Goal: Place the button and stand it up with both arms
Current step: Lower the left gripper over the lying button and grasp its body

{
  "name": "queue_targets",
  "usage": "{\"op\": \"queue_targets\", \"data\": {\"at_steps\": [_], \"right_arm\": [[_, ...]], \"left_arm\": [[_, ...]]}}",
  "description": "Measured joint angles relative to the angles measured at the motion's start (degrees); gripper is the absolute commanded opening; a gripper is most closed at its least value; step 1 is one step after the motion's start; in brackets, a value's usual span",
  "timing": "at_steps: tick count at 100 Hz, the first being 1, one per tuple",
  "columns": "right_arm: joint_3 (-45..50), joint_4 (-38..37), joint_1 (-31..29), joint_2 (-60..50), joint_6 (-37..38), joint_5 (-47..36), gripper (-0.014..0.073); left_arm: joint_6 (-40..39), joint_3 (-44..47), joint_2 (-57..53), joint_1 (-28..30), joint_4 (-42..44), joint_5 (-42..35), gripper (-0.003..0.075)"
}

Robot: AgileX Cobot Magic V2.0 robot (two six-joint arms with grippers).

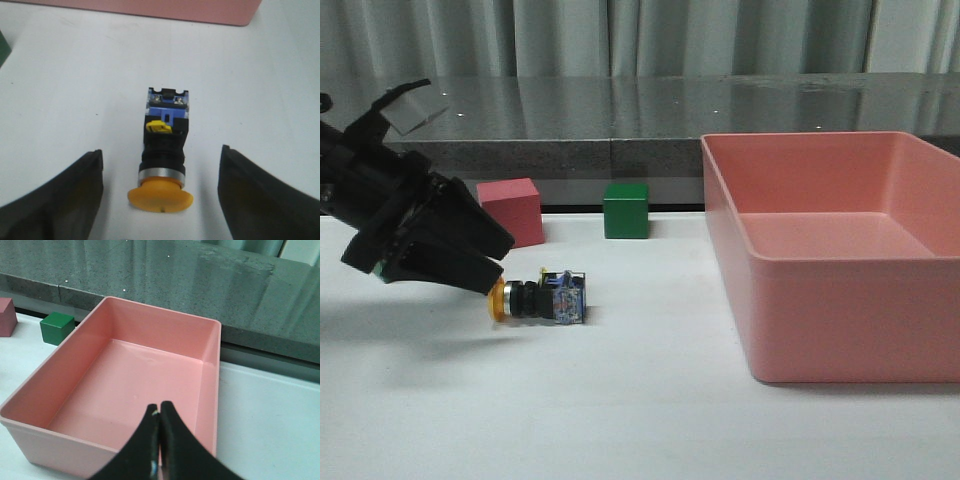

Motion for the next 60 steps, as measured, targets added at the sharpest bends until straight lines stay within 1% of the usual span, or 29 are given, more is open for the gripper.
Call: {"op": "queue_targets", "data": {"at_steps": [36,60], "right_arm": [[0.0,0.0,0.0,0.0,0.0,0.0,-0.0062],[0.0,0.0,0.0,0.0,0.0,0.0,-0.0062]], "left_arm": [[4.8,1.6,1.2,-0.1,-0.1,-3.6,0.0461],[7.6,1.6,3.9,-0.7,-3.9,-4.3,0.0461]]}}
